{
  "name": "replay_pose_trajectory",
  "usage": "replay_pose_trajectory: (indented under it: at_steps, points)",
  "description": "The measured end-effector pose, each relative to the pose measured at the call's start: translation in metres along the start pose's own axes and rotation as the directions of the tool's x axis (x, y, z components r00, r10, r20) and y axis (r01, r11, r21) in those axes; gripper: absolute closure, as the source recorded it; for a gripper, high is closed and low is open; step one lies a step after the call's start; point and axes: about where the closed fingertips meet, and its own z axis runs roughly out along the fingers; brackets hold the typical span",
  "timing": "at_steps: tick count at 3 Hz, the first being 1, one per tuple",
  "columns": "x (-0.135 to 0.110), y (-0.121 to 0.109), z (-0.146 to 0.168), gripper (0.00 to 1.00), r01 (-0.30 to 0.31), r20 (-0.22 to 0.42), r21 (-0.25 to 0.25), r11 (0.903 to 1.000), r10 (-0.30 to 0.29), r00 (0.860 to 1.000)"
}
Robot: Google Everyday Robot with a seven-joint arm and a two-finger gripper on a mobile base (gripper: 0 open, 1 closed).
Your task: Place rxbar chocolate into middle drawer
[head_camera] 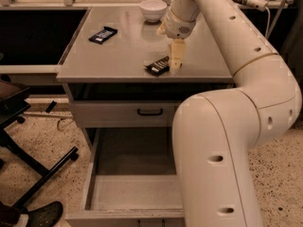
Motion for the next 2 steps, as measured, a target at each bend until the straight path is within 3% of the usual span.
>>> replay_pose_trajectory:
  at_steps: [2]
  points:
    - [0.0097,0.0013,0.0134,0.0,-0.032,-0.014,-0.032,0.999,0.031,0.999]
